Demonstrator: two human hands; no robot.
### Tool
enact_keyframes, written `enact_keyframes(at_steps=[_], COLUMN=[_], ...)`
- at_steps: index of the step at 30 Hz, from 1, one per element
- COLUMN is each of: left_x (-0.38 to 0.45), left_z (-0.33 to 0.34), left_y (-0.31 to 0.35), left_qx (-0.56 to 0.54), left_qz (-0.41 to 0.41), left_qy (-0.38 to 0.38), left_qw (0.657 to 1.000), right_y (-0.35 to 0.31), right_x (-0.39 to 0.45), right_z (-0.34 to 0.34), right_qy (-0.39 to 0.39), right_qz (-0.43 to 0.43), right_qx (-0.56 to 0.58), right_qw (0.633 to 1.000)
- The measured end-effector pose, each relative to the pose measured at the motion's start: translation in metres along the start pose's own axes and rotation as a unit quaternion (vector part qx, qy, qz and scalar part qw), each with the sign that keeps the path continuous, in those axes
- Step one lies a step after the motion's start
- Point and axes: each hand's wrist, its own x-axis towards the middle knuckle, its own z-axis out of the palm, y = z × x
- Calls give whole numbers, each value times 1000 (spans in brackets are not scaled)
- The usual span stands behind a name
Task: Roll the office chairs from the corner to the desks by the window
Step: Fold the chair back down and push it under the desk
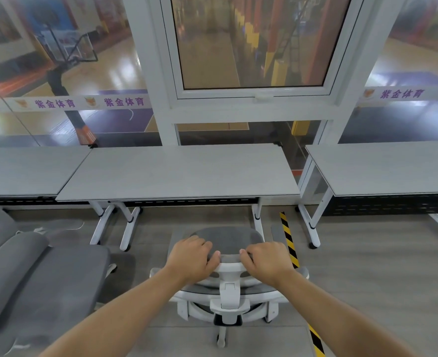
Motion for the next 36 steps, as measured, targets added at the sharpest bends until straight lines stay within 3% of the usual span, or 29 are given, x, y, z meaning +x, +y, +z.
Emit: enact_keyframes(at_steps=[36], left_x=[-21], left_z=[2], left_y=[-11], left_qx=[3], left_qz=[-17], left_qy=[1], left_qw=[1000], right_y=[-24], right_x=[-10], right_z=[3], right_qy=[2], right_qz=[3], right_qx=[2], right_qw=[1000])
